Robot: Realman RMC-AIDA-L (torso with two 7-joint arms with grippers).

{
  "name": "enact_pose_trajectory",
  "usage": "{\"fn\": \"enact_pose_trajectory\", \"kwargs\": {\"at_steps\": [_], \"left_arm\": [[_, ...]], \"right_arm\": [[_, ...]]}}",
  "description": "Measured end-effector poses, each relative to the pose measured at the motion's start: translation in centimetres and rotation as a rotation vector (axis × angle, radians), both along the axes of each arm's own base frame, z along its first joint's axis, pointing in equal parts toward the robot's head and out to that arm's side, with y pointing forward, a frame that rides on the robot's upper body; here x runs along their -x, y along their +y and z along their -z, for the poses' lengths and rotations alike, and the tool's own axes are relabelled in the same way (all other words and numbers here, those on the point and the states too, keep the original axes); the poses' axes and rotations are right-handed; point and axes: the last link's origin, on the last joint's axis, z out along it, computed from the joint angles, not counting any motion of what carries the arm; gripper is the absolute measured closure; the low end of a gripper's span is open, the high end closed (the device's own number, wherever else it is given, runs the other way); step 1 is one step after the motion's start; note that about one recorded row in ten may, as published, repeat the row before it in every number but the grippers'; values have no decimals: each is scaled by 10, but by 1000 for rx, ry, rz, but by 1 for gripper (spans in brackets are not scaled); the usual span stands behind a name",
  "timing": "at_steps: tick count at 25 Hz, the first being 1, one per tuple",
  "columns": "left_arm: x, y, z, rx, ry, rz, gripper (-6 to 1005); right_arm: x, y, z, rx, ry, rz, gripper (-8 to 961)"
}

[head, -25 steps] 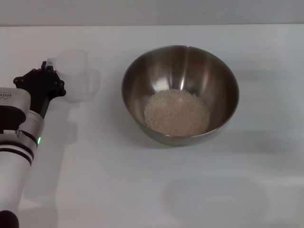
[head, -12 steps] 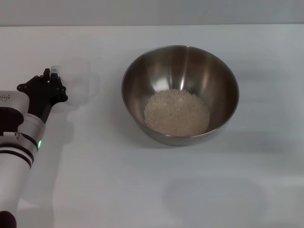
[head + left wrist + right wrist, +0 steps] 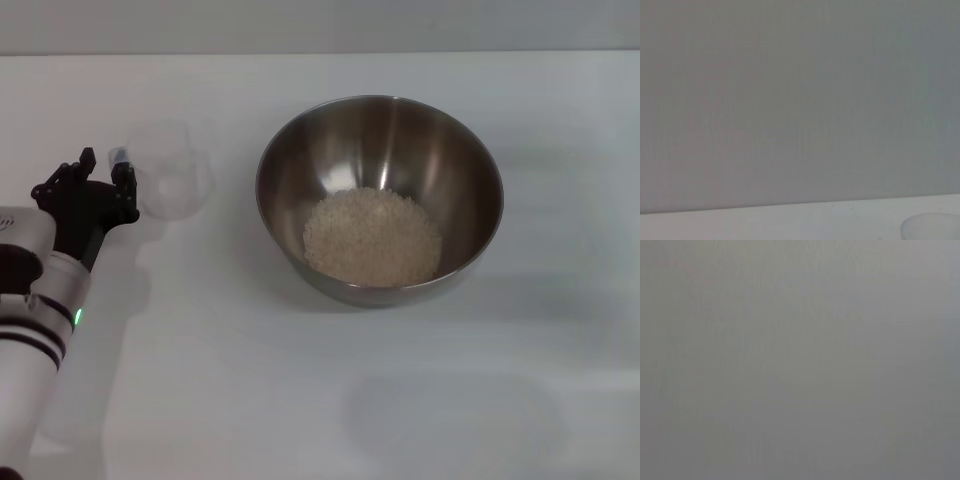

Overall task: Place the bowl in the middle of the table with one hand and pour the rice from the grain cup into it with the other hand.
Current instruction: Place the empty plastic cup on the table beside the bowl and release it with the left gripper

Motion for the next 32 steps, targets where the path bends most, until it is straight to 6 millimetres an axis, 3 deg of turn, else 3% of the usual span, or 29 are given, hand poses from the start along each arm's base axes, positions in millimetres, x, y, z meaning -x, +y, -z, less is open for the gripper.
{"fn": "enact_pose_trajectory", "kwargs": {"at_steps": [1, 19, 32], "left_arm": [[0, -1, 0, -1, -4, 1, 653], [11, -10, 0, 28, -44, -7, 606], [17, -48, -10, -34, -101, 19, 455]], "right_arm": [[0, 0, 0, 0, 0, 0, 466], [3, 2, 1, -2, -2, -6, 465], [3, 3, 0, -8, 0, -2, 465]]}}
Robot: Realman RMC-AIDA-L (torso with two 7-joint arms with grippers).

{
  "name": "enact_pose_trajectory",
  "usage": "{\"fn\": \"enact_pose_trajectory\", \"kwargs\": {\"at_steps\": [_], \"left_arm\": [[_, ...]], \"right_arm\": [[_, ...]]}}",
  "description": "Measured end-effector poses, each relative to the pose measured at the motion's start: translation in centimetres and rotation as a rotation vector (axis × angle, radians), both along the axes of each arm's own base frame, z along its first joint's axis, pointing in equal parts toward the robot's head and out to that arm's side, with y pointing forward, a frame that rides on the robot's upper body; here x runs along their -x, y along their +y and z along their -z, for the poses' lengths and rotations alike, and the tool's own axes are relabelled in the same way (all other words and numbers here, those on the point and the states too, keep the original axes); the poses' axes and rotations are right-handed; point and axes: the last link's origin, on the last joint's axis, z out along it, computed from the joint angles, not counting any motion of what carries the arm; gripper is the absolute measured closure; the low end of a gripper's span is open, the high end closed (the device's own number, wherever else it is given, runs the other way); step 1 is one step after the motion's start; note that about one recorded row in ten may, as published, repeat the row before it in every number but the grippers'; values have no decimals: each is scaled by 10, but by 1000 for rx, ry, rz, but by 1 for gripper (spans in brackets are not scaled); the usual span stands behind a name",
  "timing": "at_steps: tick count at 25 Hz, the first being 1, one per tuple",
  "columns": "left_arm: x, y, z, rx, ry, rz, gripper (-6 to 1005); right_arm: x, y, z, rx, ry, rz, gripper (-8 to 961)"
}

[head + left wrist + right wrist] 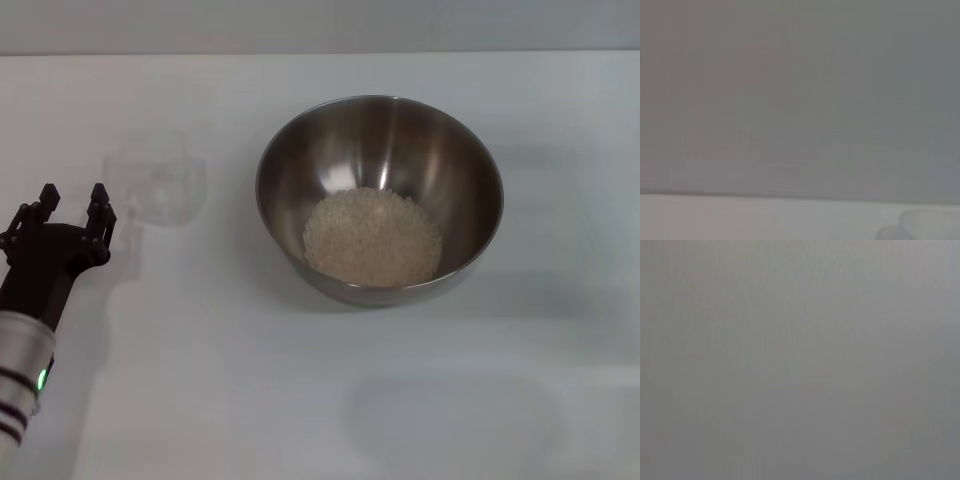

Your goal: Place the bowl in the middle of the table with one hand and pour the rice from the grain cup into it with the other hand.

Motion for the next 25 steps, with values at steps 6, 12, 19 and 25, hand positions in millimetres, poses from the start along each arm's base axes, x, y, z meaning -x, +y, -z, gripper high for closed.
{"fn": "enact_pose_trajectory", "kwargs": {"at_steps": [6, 12, 19, 25], "left_arm": [[-5, -26, -11, -79, -29, 150, 444], [-5, -41, -38, -190, -134, 298, 392], [-1, -35, -55, -256, -131, 327, 153], [-2, -32, -58, -267, -127, 333, 153]], "right_arm": [[0, 0, -1, -7, 1, 0, 465], [-3, 0, -1, -7, -1, 15, 465], [0, 2, 8, 8, 7, 21, 466], [2, 2, 15, 24, -13, 27, 466]]}}
